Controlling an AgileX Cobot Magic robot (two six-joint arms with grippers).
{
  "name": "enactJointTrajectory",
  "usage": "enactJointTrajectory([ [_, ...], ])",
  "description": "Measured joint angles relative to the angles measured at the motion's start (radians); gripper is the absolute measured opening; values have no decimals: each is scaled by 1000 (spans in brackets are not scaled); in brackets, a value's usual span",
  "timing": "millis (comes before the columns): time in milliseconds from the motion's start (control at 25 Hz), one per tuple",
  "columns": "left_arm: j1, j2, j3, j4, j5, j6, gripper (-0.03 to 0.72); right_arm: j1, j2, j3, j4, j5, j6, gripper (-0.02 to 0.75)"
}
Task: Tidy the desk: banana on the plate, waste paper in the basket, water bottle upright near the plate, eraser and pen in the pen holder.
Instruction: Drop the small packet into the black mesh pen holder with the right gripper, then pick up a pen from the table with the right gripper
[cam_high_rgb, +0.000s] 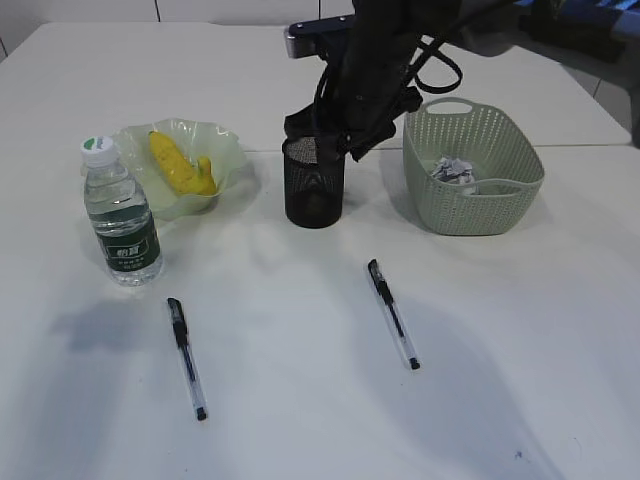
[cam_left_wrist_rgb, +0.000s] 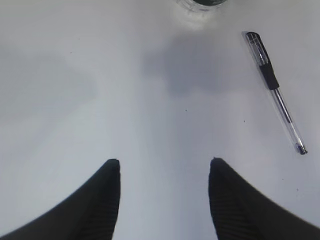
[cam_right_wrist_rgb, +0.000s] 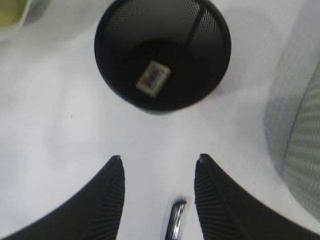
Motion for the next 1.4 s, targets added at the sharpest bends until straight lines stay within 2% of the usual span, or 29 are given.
enactJointTrajectory([
  [160, 0, 0, 0, 0, 0, 0, 395, 0, -15, 0, 4, 126, 2, 347],
  [320, 0, 0, 0, 0, 0, 0, 395, 0, -27, 22, 4, 136, 4, 347],
  [680, 0, 0, 0, 0, 33, 0, 395, 0, -59, 296, 17, 136, 6, 346],
  [1400, 0, 0, 0, -8, 71, 0, 395, 0, -2, 312, -7, 93, 111, 347],
])
